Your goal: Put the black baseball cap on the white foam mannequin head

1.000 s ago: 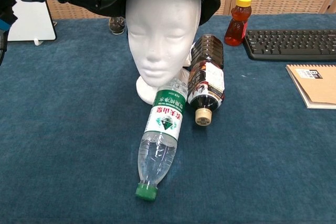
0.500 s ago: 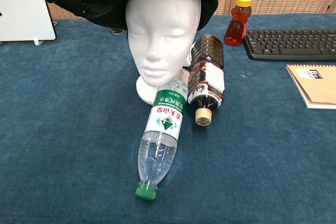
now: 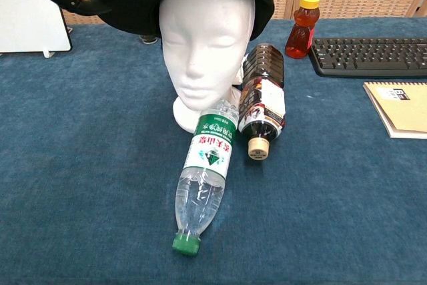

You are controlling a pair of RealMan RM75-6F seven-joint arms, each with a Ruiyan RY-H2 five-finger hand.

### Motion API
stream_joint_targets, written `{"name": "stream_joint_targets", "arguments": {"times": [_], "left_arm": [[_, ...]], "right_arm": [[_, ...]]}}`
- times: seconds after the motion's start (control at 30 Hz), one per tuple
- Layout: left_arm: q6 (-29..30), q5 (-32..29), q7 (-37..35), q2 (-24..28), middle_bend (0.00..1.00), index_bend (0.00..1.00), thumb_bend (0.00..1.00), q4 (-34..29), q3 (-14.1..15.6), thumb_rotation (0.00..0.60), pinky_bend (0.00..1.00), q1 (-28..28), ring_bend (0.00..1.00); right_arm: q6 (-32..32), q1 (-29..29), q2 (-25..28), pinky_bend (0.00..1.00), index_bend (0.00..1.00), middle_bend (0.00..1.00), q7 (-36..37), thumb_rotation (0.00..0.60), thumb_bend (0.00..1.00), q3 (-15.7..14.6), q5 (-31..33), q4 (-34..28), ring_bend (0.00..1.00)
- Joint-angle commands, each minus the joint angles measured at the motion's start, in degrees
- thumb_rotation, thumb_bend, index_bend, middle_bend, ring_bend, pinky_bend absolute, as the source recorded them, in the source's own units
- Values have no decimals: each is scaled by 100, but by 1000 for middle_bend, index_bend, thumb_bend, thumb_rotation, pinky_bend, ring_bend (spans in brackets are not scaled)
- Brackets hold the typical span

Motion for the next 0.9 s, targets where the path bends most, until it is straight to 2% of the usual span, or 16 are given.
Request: {"name": "stream_joint_targets", "arguments": {"times": [0.03,0.23,0.43,0.6,0.73,0.8,0.9], "left_arm": [[-64,-277,-176,464,179,159,202,-405,65,600,421,205,90],[37,-291,-785,949,179,159,203,-765,235,600,417,505,88],[332,166,-1261,1394,179,163,203,-820,611,600,417,948,87],[893,565,-1867,1452,210,342,204,-618,912,600,430,1472,135],[1248,710,-2152,1527,258,438,241,-438,1141,600,473,1878,186],[1479,615,-2368,1516,296,479,279,-257,1233,600,492,2145,219],[1723,320,-2684,1531,339,529,283,-56,1320,600,510,2502,253]], "right_arm": [[-51,21,-1,574,434,471,-24,600,233,-7,6,-19,517],[-110,61,8,574,435,471,-94,600,234,-12,-12,-72,517],[-191,106,27,575,435,472,-136,600,234,-16,-9,-116,518],[-368,187,33,574,434,472,-193,600,234,-55,-23,-169,515],[-471,247,59,574,434,471,-248,600,233,-68,-35,-239,515],[-547,294,60,575,434,471,-277,600,233,-79,-51,-273,514],[-699,392,50,572,434,471,-329,600,233,-107,-102,-330,514]]}}
